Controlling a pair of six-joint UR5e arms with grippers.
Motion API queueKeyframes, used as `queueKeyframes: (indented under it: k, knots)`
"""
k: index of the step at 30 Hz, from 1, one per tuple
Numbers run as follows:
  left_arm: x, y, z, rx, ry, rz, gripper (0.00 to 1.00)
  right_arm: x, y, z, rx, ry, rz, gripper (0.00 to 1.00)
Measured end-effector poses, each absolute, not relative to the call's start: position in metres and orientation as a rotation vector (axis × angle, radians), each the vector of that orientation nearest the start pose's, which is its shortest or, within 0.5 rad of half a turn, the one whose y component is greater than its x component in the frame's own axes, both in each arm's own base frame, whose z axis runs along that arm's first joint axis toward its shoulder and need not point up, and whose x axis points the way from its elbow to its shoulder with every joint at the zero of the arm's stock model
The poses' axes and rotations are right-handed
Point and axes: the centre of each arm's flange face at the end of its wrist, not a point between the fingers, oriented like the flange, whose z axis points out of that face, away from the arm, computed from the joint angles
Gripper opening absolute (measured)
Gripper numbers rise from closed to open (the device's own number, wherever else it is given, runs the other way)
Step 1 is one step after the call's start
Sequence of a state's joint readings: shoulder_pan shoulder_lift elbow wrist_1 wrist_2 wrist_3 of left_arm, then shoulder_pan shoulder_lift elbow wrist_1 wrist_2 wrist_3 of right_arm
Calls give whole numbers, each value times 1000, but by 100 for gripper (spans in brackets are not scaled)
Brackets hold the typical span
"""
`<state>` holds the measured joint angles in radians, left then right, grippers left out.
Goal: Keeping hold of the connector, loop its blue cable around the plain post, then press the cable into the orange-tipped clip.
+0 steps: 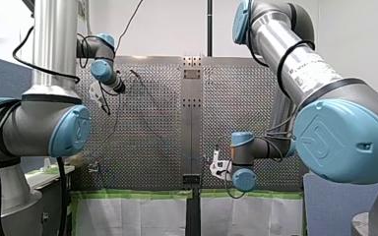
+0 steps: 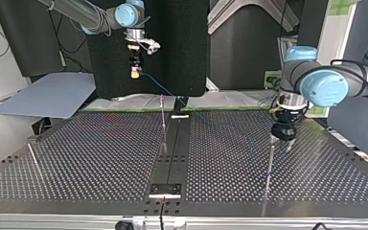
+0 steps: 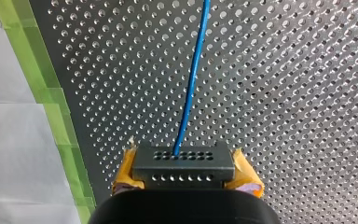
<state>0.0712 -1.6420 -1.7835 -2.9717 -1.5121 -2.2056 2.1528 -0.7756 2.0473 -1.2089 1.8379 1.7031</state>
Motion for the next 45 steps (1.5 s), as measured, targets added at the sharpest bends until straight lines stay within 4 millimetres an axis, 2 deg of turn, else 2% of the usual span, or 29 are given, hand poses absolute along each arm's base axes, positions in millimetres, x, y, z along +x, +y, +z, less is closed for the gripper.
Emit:
queueKeyframes:
  k: [11,22,33,38,45]
  knots:
    - [466,-116,407,-494,1618,-383,100,368,-367,-20,1444,-1185,1479,13]
    - [428,-117,444,-460,1616,-301,100,368,-369,-20,1441,-1186,1477,13]
    - [393,-127,519,-301,1565,-301,100,369,-371,-20,1448,-1189,1469,13]
    - [388,-133,542,-232,1572,-284,100,369,-371,-20,1449,-1190,1468,13]
    - [388,-146,558,-157,1606,-255,100,369,-371,-20,1448,-1193,1470,13]
